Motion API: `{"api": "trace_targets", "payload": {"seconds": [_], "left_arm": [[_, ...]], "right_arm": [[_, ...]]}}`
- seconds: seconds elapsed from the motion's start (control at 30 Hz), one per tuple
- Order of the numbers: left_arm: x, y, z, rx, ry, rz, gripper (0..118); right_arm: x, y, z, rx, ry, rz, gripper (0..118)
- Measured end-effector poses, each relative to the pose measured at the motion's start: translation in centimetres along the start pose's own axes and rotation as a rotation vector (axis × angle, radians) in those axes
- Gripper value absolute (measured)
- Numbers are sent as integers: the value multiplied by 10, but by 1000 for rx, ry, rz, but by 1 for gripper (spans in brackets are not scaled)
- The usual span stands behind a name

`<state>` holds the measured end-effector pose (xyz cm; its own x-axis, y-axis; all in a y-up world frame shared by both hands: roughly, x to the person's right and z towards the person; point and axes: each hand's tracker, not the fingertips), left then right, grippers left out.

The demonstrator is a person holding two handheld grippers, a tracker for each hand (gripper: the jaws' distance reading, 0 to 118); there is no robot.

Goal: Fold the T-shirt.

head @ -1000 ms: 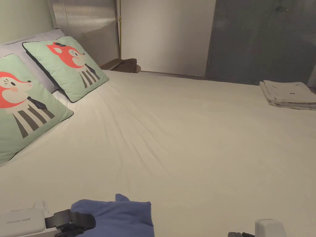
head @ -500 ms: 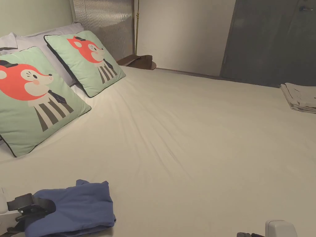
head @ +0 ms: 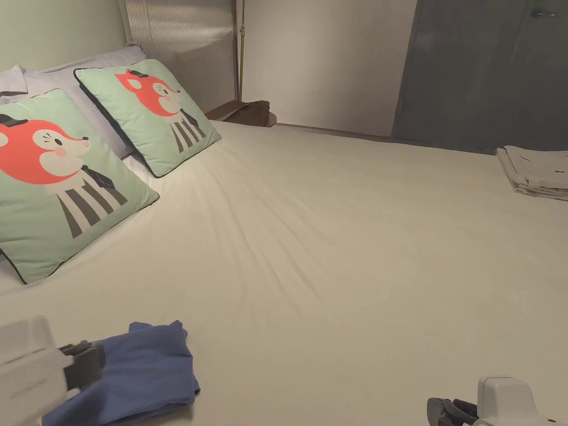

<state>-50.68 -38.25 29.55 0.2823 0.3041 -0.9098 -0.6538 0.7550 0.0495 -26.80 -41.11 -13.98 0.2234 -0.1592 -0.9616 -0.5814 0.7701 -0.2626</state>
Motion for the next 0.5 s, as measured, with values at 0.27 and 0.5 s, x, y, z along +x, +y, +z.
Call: {"api": "trace_targets", "payload": {"seconds": [0.27,0.5], "left_arm": [[147,-39,-17,47,-137,-150,1],[247,-28,4,279,-185,-274,0]], "right_arm": [[14,5,29,103,-87,-13,0],[30,41,70,353,-263,37,0]]}}
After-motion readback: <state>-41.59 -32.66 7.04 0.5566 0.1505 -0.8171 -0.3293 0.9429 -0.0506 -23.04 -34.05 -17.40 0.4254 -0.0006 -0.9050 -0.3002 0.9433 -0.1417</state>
